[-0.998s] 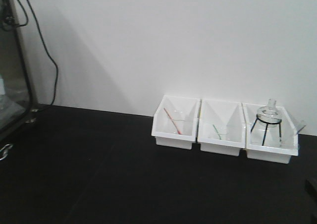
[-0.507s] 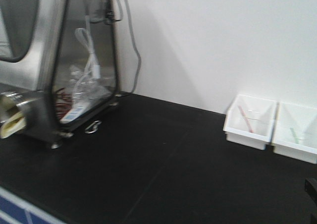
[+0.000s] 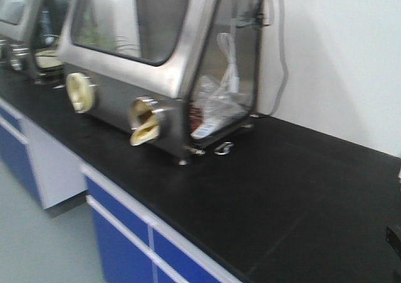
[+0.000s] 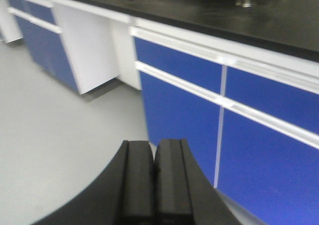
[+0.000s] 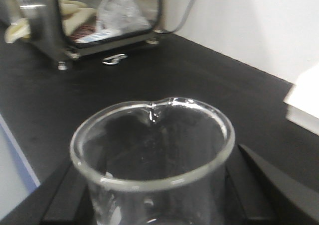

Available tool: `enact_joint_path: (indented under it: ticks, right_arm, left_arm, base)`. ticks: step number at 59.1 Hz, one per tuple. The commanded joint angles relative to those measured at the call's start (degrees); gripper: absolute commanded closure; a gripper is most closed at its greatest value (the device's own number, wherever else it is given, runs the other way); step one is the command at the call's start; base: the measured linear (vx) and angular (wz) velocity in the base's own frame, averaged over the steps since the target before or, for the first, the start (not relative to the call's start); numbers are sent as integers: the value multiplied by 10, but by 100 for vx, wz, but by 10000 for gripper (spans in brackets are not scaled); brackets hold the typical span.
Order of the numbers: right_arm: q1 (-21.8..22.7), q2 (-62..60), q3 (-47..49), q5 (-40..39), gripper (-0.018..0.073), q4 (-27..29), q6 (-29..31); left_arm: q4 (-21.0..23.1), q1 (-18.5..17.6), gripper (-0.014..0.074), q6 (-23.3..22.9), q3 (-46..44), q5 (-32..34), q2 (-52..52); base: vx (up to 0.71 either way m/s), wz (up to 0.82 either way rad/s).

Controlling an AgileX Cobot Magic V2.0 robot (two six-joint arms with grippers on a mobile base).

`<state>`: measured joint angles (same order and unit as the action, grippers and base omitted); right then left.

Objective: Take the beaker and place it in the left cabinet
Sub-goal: 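Drive the base away from the bench while holding the beaker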

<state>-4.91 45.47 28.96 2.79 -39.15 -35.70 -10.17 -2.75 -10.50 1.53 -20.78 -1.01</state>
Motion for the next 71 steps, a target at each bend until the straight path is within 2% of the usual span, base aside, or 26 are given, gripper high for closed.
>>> enact_joint_path:
  ticks: [1,39,71]
  right_arm:
    - [4,-6,19,-35,561,-4,4]
    - [4,-6,19,-35,561,-4,4]
    - [4,-6,19,-34,561,-4,4]
  left_arm:
    - [-2,-3,593,-2,-9,43,-6]
    - [-2,-3,593,-2,-9,43,-6]
    - [-2,-3,593,-2,-9,43,-6]
  base:
    - [-8,64]
    - [5,74]
    - [31,40]
